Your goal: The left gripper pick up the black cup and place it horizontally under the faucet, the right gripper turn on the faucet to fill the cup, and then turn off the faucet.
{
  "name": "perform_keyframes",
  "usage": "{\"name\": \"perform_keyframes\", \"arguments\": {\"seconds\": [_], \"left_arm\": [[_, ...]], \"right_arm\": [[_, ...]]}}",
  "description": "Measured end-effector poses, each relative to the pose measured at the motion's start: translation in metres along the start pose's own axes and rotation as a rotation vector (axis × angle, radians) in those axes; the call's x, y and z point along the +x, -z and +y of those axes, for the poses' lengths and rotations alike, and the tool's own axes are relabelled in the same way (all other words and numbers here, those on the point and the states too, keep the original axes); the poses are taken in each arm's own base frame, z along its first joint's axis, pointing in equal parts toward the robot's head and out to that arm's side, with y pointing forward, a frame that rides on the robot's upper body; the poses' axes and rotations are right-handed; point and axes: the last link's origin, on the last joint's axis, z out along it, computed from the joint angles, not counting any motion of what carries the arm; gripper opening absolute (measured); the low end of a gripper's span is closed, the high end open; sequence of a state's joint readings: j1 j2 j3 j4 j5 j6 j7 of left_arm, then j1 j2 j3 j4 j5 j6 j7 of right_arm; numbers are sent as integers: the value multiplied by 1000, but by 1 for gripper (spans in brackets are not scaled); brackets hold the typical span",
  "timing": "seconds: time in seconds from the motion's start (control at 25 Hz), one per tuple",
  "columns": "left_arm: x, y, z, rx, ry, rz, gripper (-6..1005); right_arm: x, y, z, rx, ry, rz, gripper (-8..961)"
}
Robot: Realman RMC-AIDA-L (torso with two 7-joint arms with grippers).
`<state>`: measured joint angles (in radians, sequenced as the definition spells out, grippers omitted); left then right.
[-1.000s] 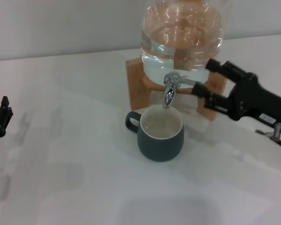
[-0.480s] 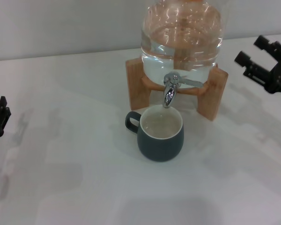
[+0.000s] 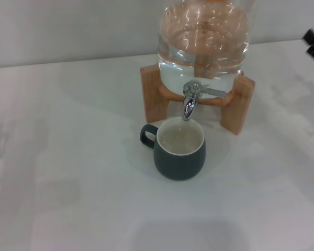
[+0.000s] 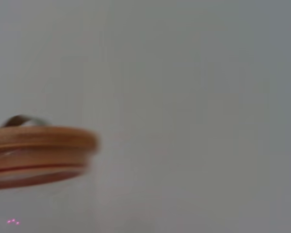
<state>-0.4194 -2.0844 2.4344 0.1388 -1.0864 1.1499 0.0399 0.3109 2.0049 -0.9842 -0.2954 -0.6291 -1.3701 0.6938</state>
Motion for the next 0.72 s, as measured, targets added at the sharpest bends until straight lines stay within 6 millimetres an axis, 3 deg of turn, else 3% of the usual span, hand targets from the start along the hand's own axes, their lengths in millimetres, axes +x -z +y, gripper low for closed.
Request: {"name": "perform_keyframes", "arguments": {"seconds": [0.44,0.72], "left_arm": [[16,-8,-27,151,28,89,773],[18,-6,-35,187,19,104,773]], "right_arm": [[-16,10,-63,417,8,-88,855],[-11,15,-87,528,1,-5,855]]}}
